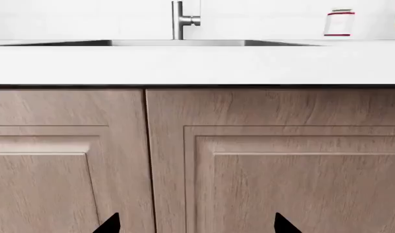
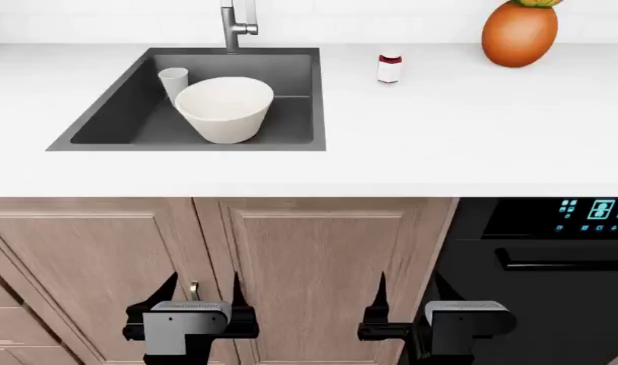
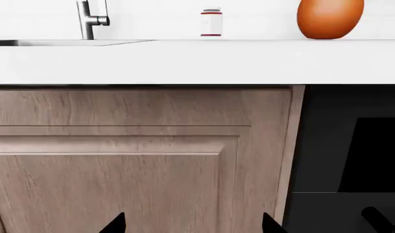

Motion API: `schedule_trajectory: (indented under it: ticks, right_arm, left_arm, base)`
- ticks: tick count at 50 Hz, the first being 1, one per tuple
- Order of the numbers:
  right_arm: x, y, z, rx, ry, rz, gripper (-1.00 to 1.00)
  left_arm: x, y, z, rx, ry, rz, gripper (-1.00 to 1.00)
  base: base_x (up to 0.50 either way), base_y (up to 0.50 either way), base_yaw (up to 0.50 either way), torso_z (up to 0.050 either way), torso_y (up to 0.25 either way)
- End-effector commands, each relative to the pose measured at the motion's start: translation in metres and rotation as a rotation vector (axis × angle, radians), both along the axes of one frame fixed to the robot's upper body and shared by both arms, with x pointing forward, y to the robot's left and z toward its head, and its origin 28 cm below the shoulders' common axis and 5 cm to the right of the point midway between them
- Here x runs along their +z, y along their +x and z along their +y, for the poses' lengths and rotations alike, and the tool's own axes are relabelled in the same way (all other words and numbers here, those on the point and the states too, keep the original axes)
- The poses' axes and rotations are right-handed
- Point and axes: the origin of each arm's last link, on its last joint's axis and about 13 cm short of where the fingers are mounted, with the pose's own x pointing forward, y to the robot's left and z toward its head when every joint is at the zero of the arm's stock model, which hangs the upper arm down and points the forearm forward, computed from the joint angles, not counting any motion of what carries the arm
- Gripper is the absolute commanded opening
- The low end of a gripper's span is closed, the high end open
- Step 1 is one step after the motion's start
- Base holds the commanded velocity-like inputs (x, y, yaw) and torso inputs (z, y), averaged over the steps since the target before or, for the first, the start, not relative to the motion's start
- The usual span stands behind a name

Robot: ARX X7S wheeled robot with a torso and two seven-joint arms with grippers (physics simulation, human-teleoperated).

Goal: Pick the cup and bowl from the sink and place them on the counter for drying.

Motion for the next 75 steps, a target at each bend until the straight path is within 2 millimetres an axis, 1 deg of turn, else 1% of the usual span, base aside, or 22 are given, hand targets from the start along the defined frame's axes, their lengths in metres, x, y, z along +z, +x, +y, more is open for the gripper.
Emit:
schedule_trajectory:
  ticks: [1, 11, 18, 23, 25, 27, 29, 30, 31, 32, 33, 35, 40, 47, 55, 61, 68, 71, 75]
  right_arm:
    - [0.0, 0.0, 0.001, 0.001, 0.001, 0.0, 1.0]
    - [0.0, -0.001, 0.001, -0.001, 0.005, 0.006, 1.0]
    - [0.0, 0.0, 0.001, -0.001, 0.003, 0.007, 1.0]
    - [0.005, 0.0, 0.001, -0.003, -0.01, -0.003, 1.0]
    - [0.009, 0.002, 0.001, -0.004, -0.012, -0.013, 1.0]
    - [0.016, 0.002, 0.002, -0.005, -0.012, -0.024, 1.0]
    - [0.023, 0.004, 0.002, -0.002, -0.014, -0.04, 1.0]
    - [0.047, 0.008, 0.005, 0.007, -0.015, -0.081, 1.0]
    - [0.063, 0.009, 0.006, 0.013, -0.015, -0.108, 1.0]
    - [0.075, 0.01, 0.007, 0.019, -0.013, -0.128, 1.0]
    - [0.083, 0.011, 0.008, 0.023, -0.012, -0.141, 1.0]
    - [0.093, 0.012, 0.009, 0.027, -0.012, -0.161, 1.0]
    - [0.103, 0.012, 0.01, 0.035, -0.009, -0.177, 1.0]
    - [0.132, 0.013, 0.011, 0.076, 0.0, -0.218, 1.0]
    - [0.158, 0.013, 0.007, 0.149, 0.028, -0.232, 1.0]
    - [0.187, 0.01, 0.001, 0.236, 0.025, -0.265, 1.0]
    - [0.211, 0.005, -0.009, 0.305, 0.002, -0.285, 1.0]
    - [0.222, 0.001, -0.015, 0.321, 0.027, -0.296, 1.0]
    - [0.243, -0.005, -0.027, 0.341, 0.059, -0.319, 1.0]
  left_arm:
    - [-0.001, 0.001, 0.0, 0.002, 0.001, 0.0, 1.0]
    - [-0.005, 0.002, 0.0, 0.003, -0.003, 0.003, 1.0]
    - [-0.003, 0.0, 0.0, 0.014, -0.006, -0.005, 1.0]
    - [-0.008, 0.007, 0.003, 0.024, 0.012, -0.022, 1.0]
    - [-0.006, 0.012, 0.005, 0.05, 0.029, -0.053, 1.0]
    - [0.005, 0.018, 0.008, 0.081, 0.021, -0.092, 1.0]
    - [0.02, 0.021, 0.007, 0.083, 0.024, -0.135, 1.0]
    - [0.043, 0.021, 0.006, 0.078, 0.099, -0.146, 1.0]
    - [0.071, 0.021, 0.004, 0.076, 0.139, -0.211, 1.0]
    - [0.093, 0.019, 0.003, 0.072, 0.167, -0.267, 1.0]
    - [0.104, 0.018, 0.002, 0.072, 0.188, -0.285, 1.0]
    - [0.116, 0.016, 0.001, 0.071, 0.21, -0.308, 1.0]
    - [0.133, 0.015, -0.001, 0.066, 0.231, -0.342, 1.0]
    - [0.165, 0.007, -0.003, -0.002, 0.342, -0.385, 1.0]
    - [0.194, 0.0, 0.005, -0.099, 0.411, -0.368, 1.0]
    - [0.217, -0.006, 0.018, -0.199, 0.358, -0.336, 1.0]
    - [0.229, -0.012, 0.033, -0.298, 0.336, -0.311, 1.0]
    - [0.236, -0.02, 0.038, -0.326, 0.308, -0.314, 1.0]
    - [0.253, -0.03, 0.046, -0.402, 0.246, -0.323, 1.0]
  base:
    - [0.0, 0.0, 0.0, 0.0, 0.0]
    - [0.0, 0.0, 0.0, 0.0, 0.0]
    - [0.0, 0.0, 0.0, 0.0, 0.0]
    - [0.0, 0.0, 0.0, 0.0, 0.0]
    - [0.0, 0.0, 0.0, 0.0, 0.0]
    - [0.0, 0.0, 0.0, 0.0, 0.0]
    - [0.0, 0.0, 0.0, 0.0, 0.0]
    - [0.0, 0.0, 0.0, 0.0, 0.0]
    - [0.0, 0.0, 0.0, 0.0, 0.0]
    - [0.0, 0.0, 0.0, 0.0, 0.0]
    - [0.0, 0.0, 0.0, 0.0, 0.0]
    - [0.0, 0.0, 0.0, 0.0, 0.0]
    - [0.0, 0.0, 0.0, 0.0, 0.0]
    - [0.0, 0.0, 0.0, 0.0, 0.0]
    - [0.0, 0.0, 0.0, 0.0, 0.0]
    - [0.0, 0.0, 0.0, 0.0, 0.0]
    - [0.0, 0.0, 0.0, 0.0, 0.0]
    - [0.0, 0.0, 0.0, 0.0, 0.0]
    - [0.0, 0.0, 0.0, 0.0, 0.0]
